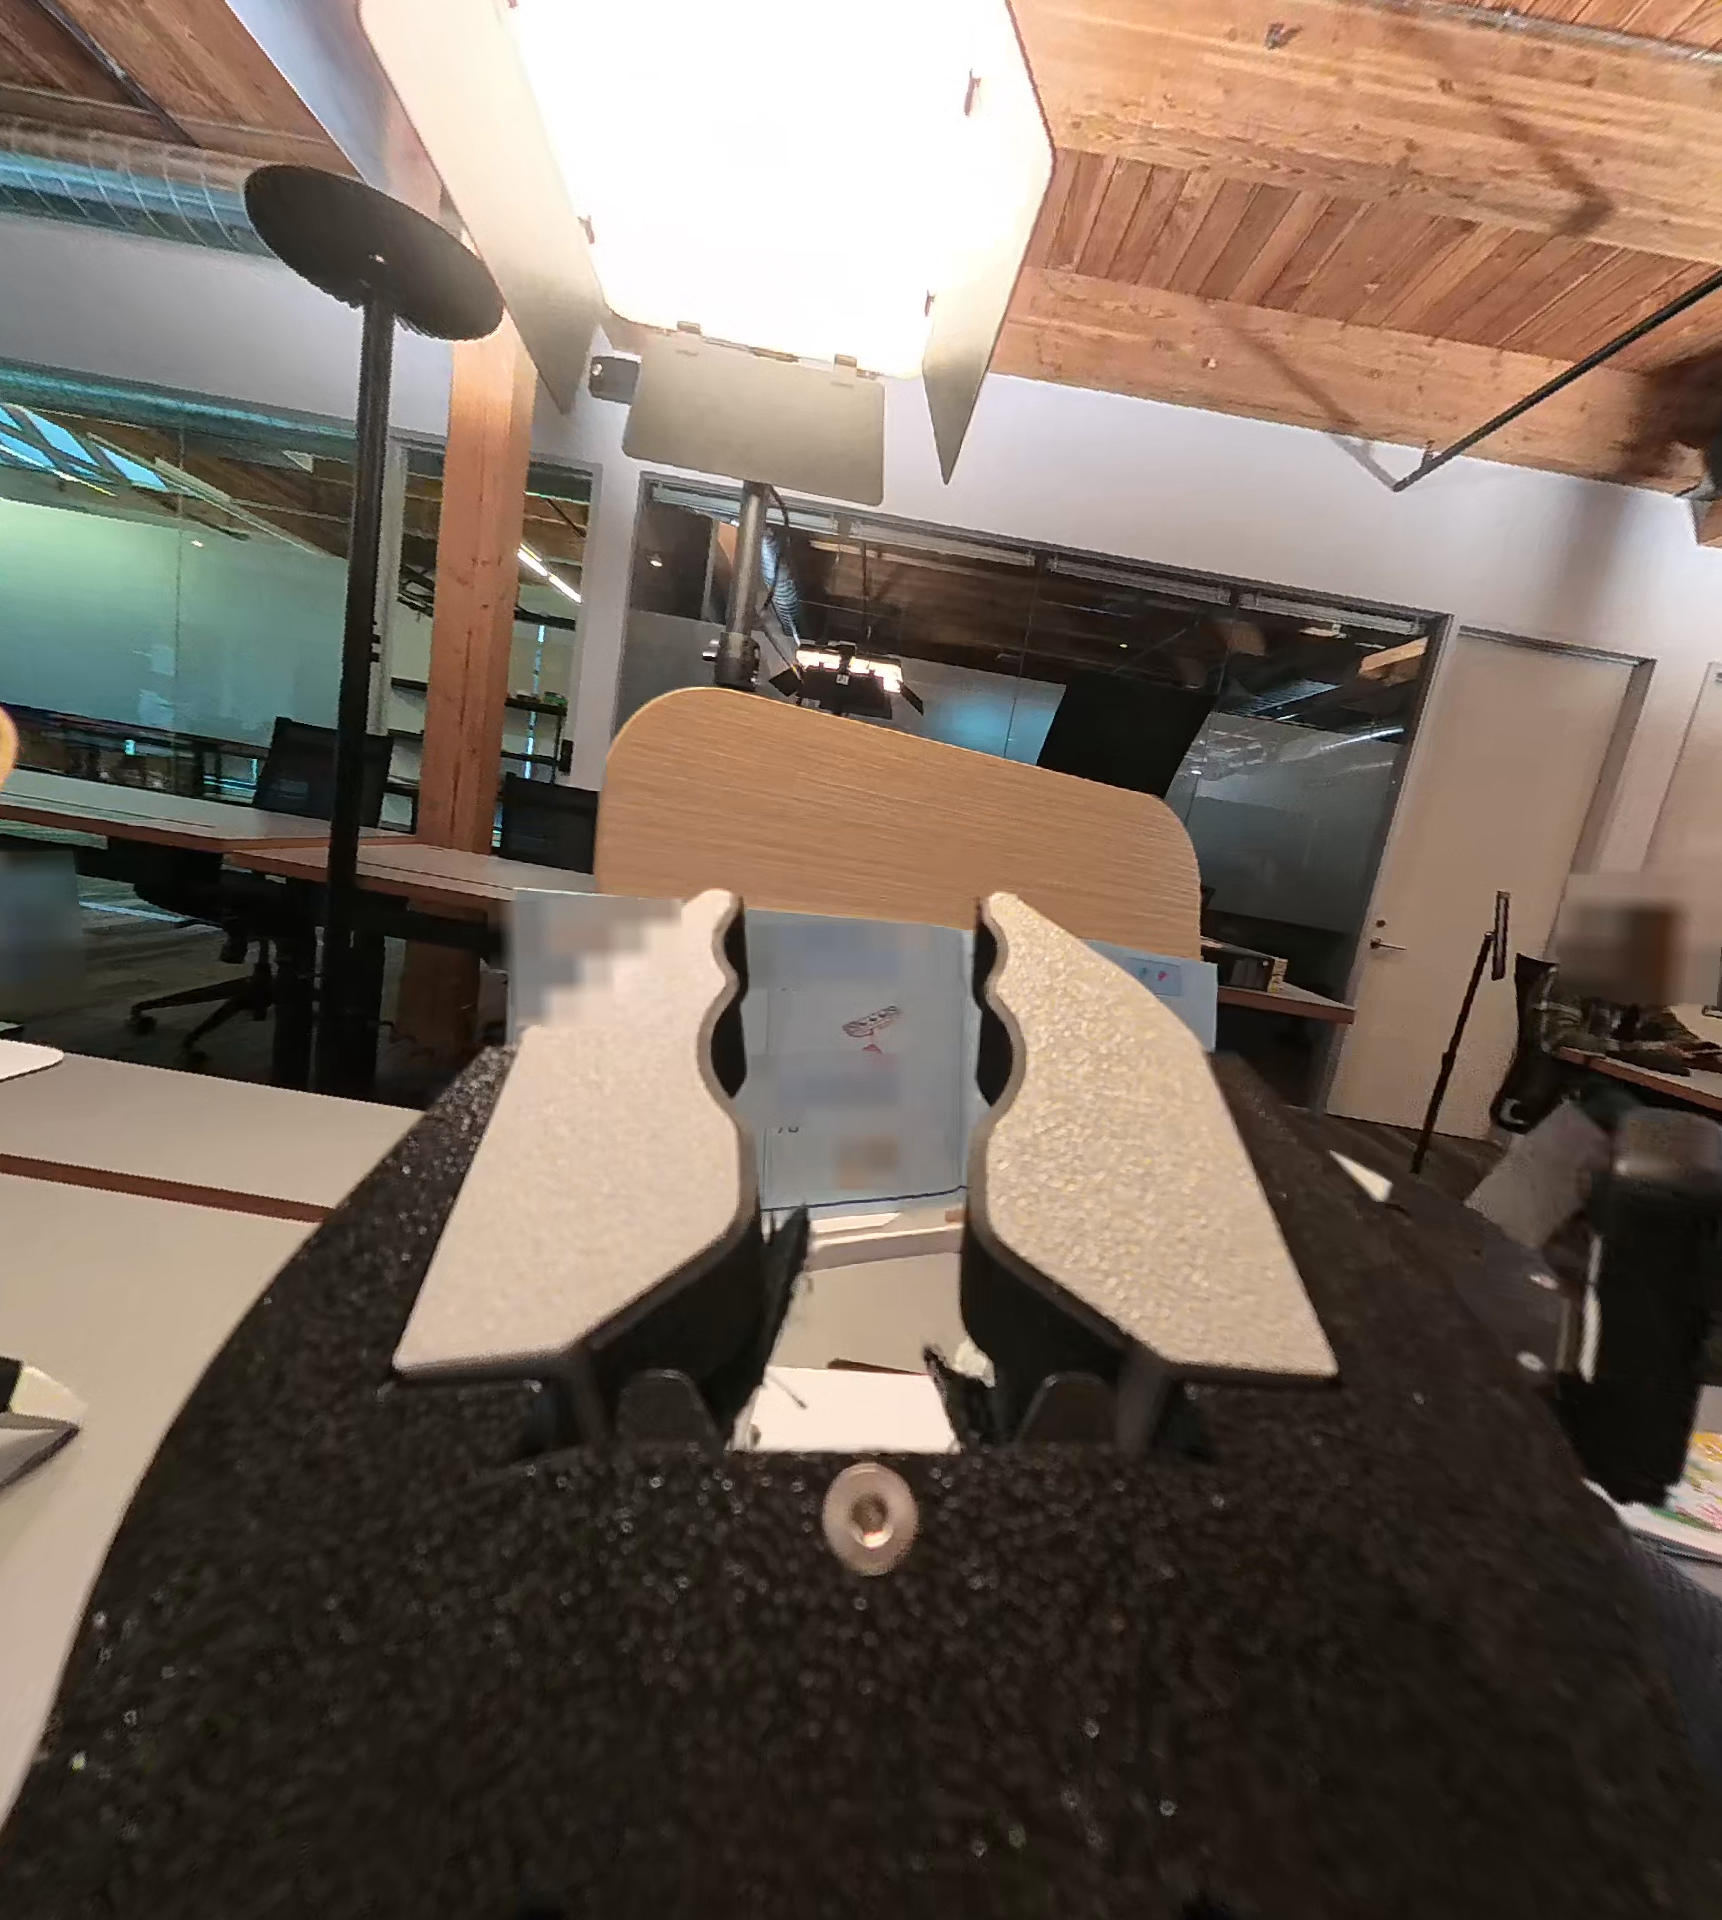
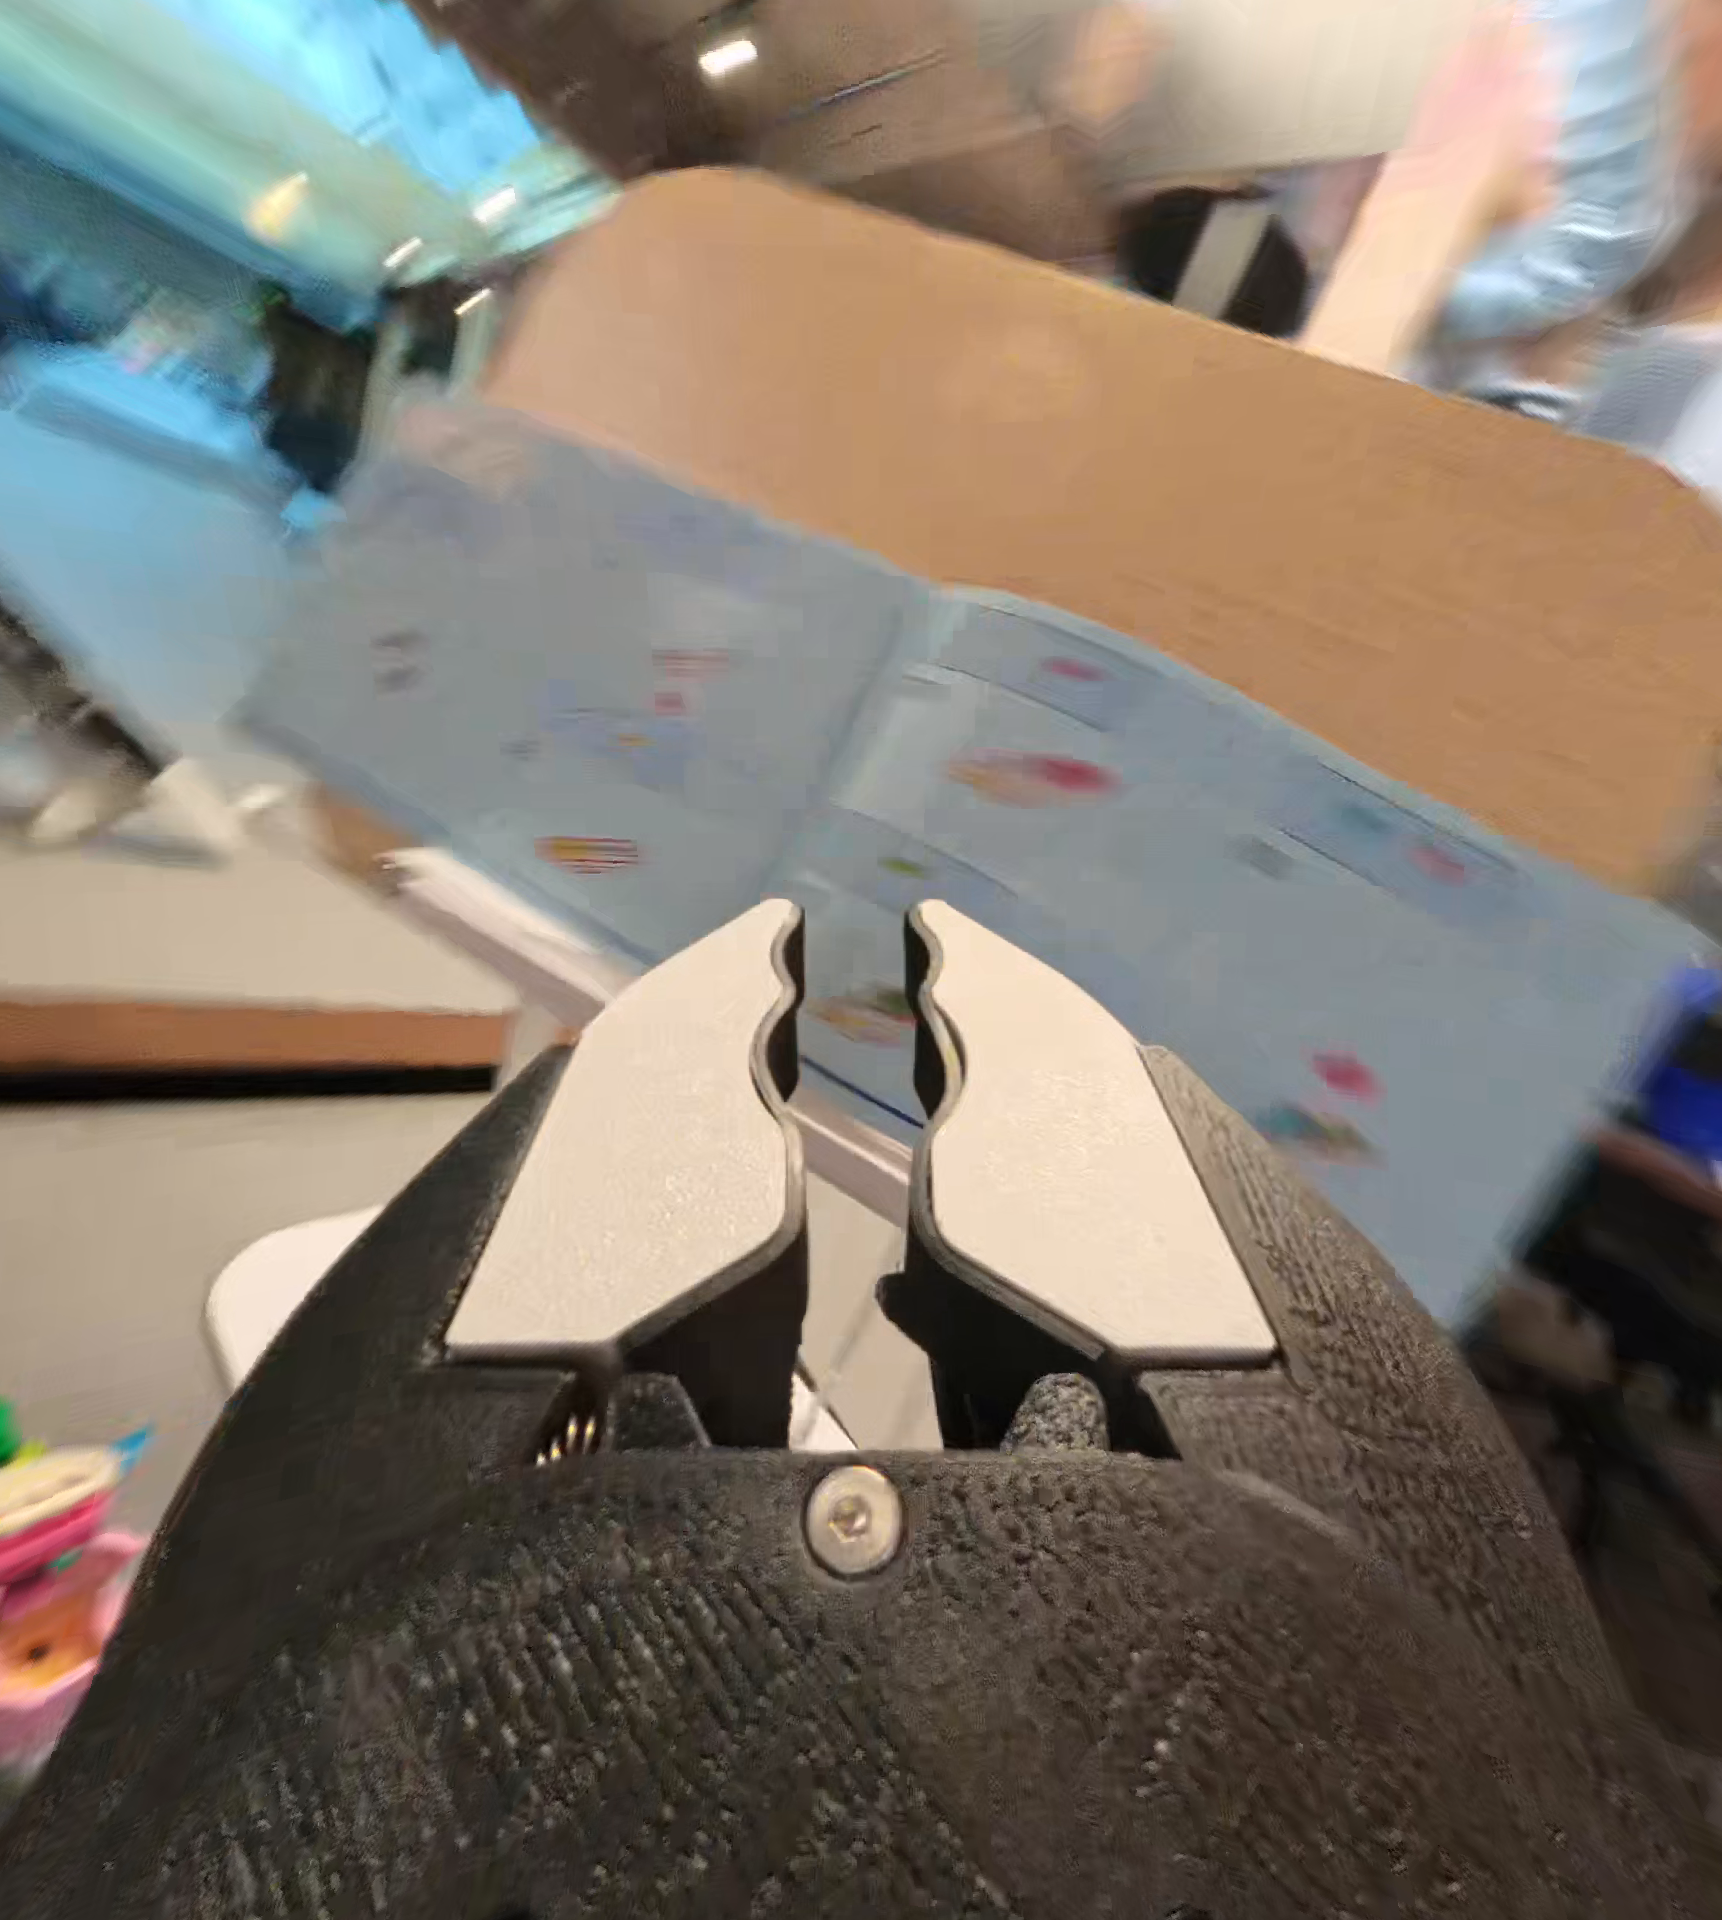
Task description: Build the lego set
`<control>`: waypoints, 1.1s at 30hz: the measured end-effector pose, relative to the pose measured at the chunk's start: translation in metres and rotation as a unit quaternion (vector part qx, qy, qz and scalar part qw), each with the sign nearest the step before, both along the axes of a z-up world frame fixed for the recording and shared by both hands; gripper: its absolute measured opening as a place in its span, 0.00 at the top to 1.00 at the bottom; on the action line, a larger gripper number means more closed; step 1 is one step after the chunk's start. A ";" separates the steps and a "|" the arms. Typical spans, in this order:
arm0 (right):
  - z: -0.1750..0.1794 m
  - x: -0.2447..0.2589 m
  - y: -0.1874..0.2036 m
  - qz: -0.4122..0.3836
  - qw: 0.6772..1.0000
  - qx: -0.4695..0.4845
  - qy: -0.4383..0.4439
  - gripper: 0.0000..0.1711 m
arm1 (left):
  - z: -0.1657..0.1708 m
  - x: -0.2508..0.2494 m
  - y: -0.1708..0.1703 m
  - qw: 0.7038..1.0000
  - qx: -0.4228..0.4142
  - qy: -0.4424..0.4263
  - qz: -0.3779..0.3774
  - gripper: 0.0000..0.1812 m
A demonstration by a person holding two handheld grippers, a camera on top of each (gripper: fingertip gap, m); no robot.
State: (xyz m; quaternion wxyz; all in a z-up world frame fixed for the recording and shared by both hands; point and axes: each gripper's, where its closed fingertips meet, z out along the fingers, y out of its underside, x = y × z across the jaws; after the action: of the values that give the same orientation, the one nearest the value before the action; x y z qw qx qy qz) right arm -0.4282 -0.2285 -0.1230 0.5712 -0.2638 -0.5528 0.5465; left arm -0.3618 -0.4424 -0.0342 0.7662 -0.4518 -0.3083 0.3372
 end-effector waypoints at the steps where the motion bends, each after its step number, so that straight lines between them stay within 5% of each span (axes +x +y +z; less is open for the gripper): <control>1: 0.002 0.003 0.033 -0.020 0.998 -0.064 0.010 0.90 | 0.000 0.000 0.004 1.000 -0.003 0.000 -0.004 0.77; 5: -0.008 -0.002 0.117 -0.017 0.969 -0.245 -0.009 0.90 | -0.001 0.001 0.020 1.000 -0.017 -0.002 -0.023 0.77; 12: -0.040 -0.030 0.141 0.105 0.896 -0.402 -0.157 0.91 | -0.003 0.004 0.040 0.998 -0.050 0.000 -0.031 0.77; 23: -0.055 -0.034 0.131 0.145 0.858 -0.448 -0.206 0.97 | -0.007 0.003 0.048 0.997 -0.054 -0.011 -0.048 0.77; 33: -0.052 -0.029 0.135 0.085 0.889 -0.405 -0.198 1.00 | -0.011 0.002 0.054 0.996 -0.058 -0.023 -0.066 0.78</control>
State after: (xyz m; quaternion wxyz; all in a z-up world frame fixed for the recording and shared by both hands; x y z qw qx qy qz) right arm -0.4577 -0.0940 -0.1755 0.2455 -0.5266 -0.4055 0.7057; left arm -0.3600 -0.3887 -0.0453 0.7522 -0.5223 -0.2753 0.2927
